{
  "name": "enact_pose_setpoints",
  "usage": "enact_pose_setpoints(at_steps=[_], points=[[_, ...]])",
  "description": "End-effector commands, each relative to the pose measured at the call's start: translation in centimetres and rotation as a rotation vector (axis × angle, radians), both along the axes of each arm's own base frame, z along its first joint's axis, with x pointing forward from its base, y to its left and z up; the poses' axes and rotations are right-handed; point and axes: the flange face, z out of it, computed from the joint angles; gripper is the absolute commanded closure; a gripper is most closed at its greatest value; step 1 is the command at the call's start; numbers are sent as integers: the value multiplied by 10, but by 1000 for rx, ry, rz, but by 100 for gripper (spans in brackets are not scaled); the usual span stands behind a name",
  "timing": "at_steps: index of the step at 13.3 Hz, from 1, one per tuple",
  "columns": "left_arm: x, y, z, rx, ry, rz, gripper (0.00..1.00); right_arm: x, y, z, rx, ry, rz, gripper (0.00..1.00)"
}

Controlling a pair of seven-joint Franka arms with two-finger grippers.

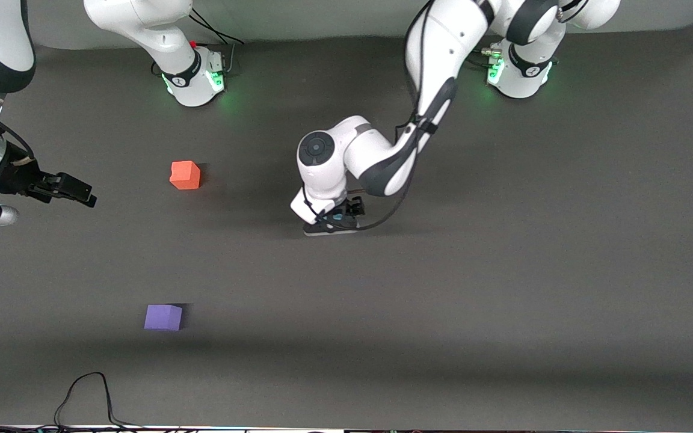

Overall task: Place blue block between orange and purple blocks
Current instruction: 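Lower the blue cube onto the table middle and open the left gripper, then retract the left gripper while the right gripper reaches the blue cube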

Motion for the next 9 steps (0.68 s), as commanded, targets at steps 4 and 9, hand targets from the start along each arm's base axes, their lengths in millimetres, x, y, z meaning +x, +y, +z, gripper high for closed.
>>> enact_pose_setpoints(at_steps=[4,9], points=[[77,242,141,-48,161,-12,0,9,116,-23,65,24,17,0],[85,476,226,-106,206,-137,0,-17,274,-76,43,25,168,0]])
